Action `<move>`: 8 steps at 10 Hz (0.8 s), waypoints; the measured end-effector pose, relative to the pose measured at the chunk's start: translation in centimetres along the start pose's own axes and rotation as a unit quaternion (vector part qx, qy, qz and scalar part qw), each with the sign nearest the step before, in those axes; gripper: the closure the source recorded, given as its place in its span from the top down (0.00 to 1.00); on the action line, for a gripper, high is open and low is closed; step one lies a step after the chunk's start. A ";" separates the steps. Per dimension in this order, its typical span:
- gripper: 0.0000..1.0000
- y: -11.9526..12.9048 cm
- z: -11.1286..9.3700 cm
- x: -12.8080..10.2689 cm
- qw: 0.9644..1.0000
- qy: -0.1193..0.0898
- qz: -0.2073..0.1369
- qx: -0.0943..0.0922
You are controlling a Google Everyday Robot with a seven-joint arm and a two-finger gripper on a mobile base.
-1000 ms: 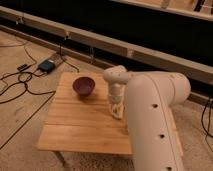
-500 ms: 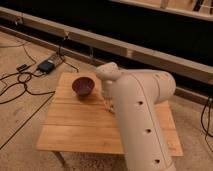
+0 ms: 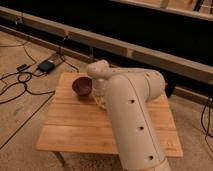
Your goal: Wipe the white sponge on the table
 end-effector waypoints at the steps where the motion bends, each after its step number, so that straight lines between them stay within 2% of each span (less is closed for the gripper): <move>1: 0.00 0.9 0.0 0.1 1.000 0.001 -0.008 -0.004; 5: 0.00 5.5 -0.3 1.5 0.998 0.006 -0.049 -0.033; 8: 0.00 7.6 -0.3 3.2 0.996 0.014 -0.067 -0.048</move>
